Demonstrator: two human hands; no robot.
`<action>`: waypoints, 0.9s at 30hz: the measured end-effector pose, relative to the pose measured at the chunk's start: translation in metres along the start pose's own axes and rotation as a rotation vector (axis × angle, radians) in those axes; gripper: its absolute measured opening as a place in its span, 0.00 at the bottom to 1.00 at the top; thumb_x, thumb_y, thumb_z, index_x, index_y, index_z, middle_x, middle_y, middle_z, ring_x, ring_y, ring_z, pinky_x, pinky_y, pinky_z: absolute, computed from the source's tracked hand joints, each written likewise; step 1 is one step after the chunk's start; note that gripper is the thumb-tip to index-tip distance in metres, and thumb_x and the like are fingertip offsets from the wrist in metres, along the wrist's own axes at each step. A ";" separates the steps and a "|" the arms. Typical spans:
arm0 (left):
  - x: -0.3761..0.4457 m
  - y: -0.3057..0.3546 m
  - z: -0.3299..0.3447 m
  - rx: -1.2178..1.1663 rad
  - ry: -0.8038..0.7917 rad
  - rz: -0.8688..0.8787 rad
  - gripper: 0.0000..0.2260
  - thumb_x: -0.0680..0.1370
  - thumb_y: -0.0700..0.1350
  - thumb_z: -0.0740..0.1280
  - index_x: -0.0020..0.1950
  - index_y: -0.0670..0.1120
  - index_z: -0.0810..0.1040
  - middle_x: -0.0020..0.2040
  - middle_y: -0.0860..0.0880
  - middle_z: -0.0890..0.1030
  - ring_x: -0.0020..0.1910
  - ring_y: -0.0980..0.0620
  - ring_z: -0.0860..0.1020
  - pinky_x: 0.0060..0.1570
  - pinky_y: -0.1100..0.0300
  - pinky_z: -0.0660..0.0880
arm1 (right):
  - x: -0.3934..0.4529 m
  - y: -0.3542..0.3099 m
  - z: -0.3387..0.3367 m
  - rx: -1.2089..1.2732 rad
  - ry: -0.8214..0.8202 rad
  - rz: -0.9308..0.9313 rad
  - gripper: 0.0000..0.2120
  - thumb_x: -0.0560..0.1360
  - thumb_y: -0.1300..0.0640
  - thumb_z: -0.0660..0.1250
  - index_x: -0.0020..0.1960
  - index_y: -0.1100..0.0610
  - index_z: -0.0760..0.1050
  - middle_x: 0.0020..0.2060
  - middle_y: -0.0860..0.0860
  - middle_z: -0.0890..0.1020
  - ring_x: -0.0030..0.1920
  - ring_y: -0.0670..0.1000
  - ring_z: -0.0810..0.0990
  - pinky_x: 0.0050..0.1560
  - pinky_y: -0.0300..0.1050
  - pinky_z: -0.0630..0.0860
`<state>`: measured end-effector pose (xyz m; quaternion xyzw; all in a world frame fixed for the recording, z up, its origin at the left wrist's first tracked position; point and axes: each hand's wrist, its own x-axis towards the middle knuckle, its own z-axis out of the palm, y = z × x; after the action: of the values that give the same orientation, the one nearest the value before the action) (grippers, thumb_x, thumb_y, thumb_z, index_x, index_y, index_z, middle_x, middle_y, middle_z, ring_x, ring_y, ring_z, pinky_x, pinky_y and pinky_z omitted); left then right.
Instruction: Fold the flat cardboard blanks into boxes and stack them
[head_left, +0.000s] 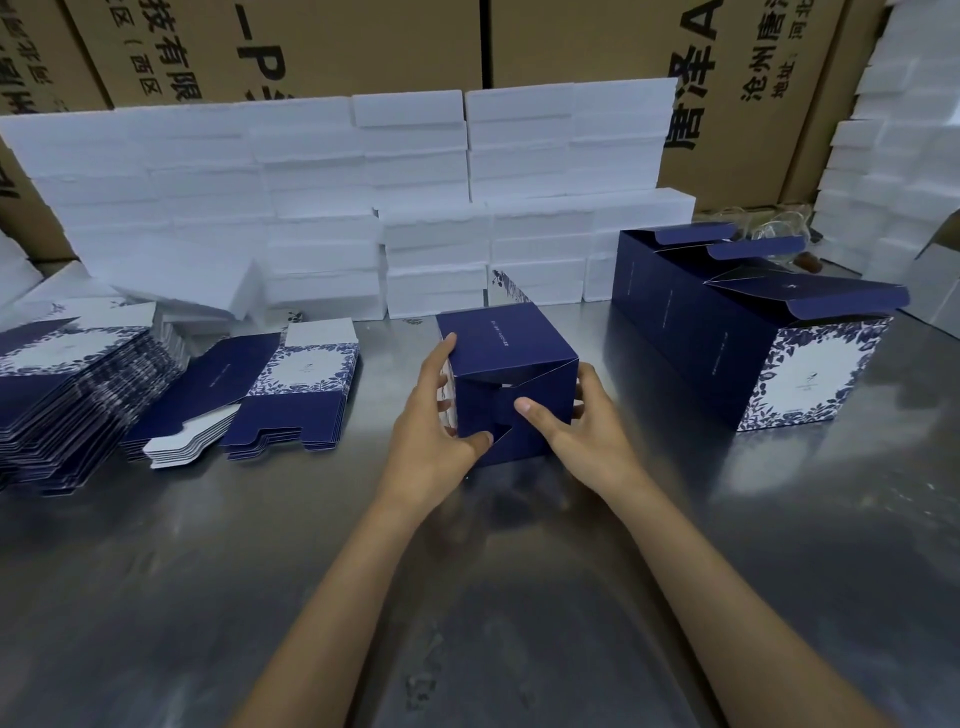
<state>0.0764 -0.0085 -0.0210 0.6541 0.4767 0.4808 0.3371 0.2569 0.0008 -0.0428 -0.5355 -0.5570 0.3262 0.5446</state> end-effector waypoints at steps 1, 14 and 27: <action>0.000 0.001 0.001 -0.005 -0.004 -0.001 0.45 0.70 0.33 0.76 0.75 0.66 0.59 0.60 0.68 0.72 0.54 0.69 0.76 0.42 0.70 0.77 | 0.000 0.000 0.000 -0.005 0.017 -0.002 0.23 0.75 0.47 0.75 0.64 0.41 0.67 0.51 0.34 0.79 0.49 0.35 0.80 0.39 0.32 0.79; 0.000 0.003 0.003 -0.080 -0.075 0.007 0.44 0.70 0.33 0.76 0.74 0.65 0.61 0.60 0.66 0.71 0.51 0.73 0.76 0.39 0.69 0.78 | 0.002 0.001 -0.002 -0.065 0.086 -0.030 0.20 0.77 0.48 0.73 0.62 0.39 0.66 0.49 0.30 0.76 0.47 0.30 0.77 0.42 0.29 0.74; 0.002 0.019 0.000 -0.314 0.165 -0.064 0.23 0.76 0.57 0.70 0.68 0.71 0.67 0.61 0.59 0.77 0.61 0.58 0.77 0.65 0.45 0.74 | -0.003 -0.025 -0.023 0.462 -0.140 0.254 0.19 0.73 0.36 0.71 0.60 0.43 0.78 0.55 0.40 0.85 0.56 0.45 0.84 0.57 0.48 0.78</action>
<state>0.0821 -0.0123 -0.0035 0.5364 0.4426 0.5902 0.4099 0.2722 -0.0125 -0.0158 -0.4387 -0.4323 0.5468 0.5672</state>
